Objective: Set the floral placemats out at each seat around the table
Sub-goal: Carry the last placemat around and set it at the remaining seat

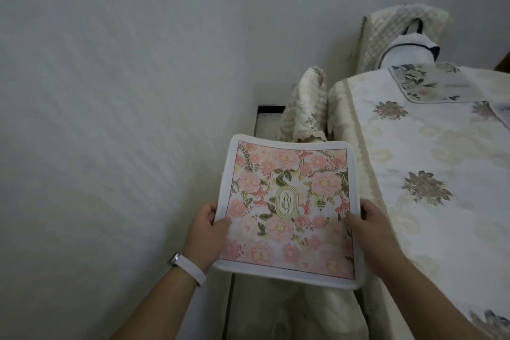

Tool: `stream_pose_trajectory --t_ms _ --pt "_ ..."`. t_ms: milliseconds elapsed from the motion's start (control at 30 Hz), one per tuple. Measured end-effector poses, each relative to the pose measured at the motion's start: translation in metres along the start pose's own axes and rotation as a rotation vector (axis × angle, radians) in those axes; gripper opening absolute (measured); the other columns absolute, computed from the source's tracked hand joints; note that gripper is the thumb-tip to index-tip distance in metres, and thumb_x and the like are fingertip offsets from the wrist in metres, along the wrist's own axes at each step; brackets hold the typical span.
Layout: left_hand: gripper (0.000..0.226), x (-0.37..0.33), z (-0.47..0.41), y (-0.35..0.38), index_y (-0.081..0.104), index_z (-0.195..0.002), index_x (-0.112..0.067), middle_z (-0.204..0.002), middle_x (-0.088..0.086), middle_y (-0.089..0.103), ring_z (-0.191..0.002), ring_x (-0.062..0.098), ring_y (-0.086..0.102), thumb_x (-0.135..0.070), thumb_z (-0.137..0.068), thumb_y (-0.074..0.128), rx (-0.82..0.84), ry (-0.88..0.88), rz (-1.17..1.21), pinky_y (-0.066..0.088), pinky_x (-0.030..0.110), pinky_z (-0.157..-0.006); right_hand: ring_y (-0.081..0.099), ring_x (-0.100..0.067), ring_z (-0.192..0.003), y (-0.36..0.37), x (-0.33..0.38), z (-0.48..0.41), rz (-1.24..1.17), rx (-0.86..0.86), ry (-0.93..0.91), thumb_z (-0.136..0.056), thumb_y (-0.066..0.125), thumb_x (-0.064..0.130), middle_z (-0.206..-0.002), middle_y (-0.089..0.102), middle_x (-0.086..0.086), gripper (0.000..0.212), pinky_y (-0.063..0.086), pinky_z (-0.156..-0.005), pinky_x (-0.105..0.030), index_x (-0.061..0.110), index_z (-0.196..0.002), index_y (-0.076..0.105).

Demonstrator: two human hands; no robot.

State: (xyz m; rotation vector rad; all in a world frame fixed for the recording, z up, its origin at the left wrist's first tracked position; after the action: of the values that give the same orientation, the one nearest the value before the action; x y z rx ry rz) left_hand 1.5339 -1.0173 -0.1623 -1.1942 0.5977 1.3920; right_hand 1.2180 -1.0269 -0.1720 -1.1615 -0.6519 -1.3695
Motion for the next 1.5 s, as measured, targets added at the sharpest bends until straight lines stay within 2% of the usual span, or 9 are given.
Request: stream_pose_trajectory --t_ms 200,367,500,600,667,767,867,1033,1500 --pt "0.017 -0.052 -0.059 0.066 0.06 -0.1 -0.018 -0.096 0.001 0.073 -0.086 0.023 0.071 -0.003 -0.092 0.058 0.182 0.065 -0.031 0.059 0.04 -0.07 0.068 -0.021 -0.081 -0.05 0.022 -0.035 -0.021 -0.153 0.025 -0.089 0.054 0.001 -0.095 0.07 -0.002 0.024 0.054 -0.061 -0.035 0.02 -0.102 0.062" --pt "0.017 -0.09 -0.077 0.142 0.06 -0.096 -0.016 -0.092 0.004 0.072 -0.083 0.026 0.071 0.0 -0.091 0.058 0.358 0.126 -0.075 0.057 0.038 -0.065 0.07 -0.029 -0.08 -0.107 0.02 -0.035 -0.067 -0.343 0.06 -0.088 0.054 0.003 -0.092 0.072 -0.004 0.027 0.06 -0.072 -0.052 0.026 -0.098 0.062" --pt "0.015 -0.119 -0.091 0.202 0.059 -0.095 -0.012 -0.091 0.009 0.07 -0.077 0.027 0.067 0.002 -0.09 0.057 0.488 0.183 -0.168 0.057 0.041 -0.065 0.07 -0.023 -0.083 -0.137 0.014 -0.027 -0.151 -0.482 0.111 -0.089 0.054 0.005 -0.096 0.07 -0.002 0.022 0.06 -0.073 -0.047 0.022 -0.1 0.061" --pt "0.016 -0.133 -0.104 0.247 0.058 -0.101 -0.007 -0.095 0.011 0.069 -0.077 0.026 0.066 0.004 -0.091 0.056 0.602 0.212 -0.21 0.058 0.033 -0.057 0.068 -0.023 -0.085 -0.154 0.01 -0.026 -0.178 -0.578 0.153 -0.09 0.056 0.009 -0.096 0.069 -0.002 0.016 0.059 -0.075 -0.046 0.023 -0.098 0.06" --pt "0.018 -0.138 -0.118 0.275 0.06 -0.1 -0.012 -0.097 0.008 0.07 -0.082 0.025 0.067 0.002 -0.09 0.057 0.664 0.239 -0.241 0.058 0.038 -0.066 0.067 -0.022 -0.084 -0.162 0.01 -0.029 -0.181 -0.645 0.179 -0.09 0.056 0.011 -0.096 0.068 -0.002 0.013 0.058 -0.072 -0.042 0.023 -0.097 0.059" --pt "0.02 -0.145 -0.138 0.31 0.062 -0.097 -0.017 -0.096 0.004 0.072 -0.086 0.025 0.069 0.0 -0.089 0.059 0.772 0.273 -0.275 0.057 0.046 -0.078 0.066 -0.021 -0.084 -0.165 0.012 -0.037 -0.18 -0.737 0.225 -0.091 0.056 0.012 -0.096 0.067 -0.003 0.013 0.056 -0.068 -0.038 0.022 -0.099 0.058" --pt "0.02 -0.151 -0.158 0.336 0.062 -0.096 -0.019 -0.095 0.002 0.071 -0.088 0.026 0.069 0.0 -0.089 0.059 0.877 0.281 -0.306 0.057 0.047 -0.078 0.066 -0.028 -0.083 -0.159 0.014 -0.047 -0.166 -0.821 0.297 -0.09 0.057 0.012 -0.093 0.066 -0.007 0.011 0.056 -0.072 -0.044 0.021 -0.097 0.058" --pt "0.018 -0.165 -0.198 0.373 0.062 -0.093 -0.024 -0.093 0.004 0.072 -0.084 0.03 0.069 -0.008 -0.088 0.06 1.022 0.305 -0.375 0.057 0.053 -0.076 0.053 -0.021 -0.062 -0.136 0.021 -0.064 -0.149 -0.928 0.4 -0.091 0.055 0.012 -0.078 0.06 -0.008 0.007 0.046 -0.057 -0.034 0.018 -0.095 0.056" --pt "0.011 -0.204 -0.219 0.403 0.058 -0.094 -0.018 -0.091 0.012 0.068 -0.073 0.028 0.061 -0.007 -0.091 0.058 1.205 0.382 -0.469 0.053 0.046 -0.069 0.051 -0.018 -0.061 -0.113 0.05 -0.073 -0.211 -1.104 0.425 -0.092 0.055 0.008 -0.076 0.058 -0.004 0.009 0.041 -0.055 -0.03 0.015 -0.097 0.057"
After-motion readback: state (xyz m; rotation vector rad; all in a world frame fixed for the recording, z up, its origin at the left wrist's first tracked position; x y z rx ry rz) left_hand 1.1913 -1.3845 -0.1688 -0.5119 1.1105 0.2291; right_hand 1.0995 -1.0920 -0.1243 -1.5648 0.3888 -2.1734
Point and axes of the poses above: each hand's wrist, its own z-axis away from the middle knuckle, its own y-axis out of the palm, x = y × z, the point moved 4 cm from there along -z, towards the middle knuckle
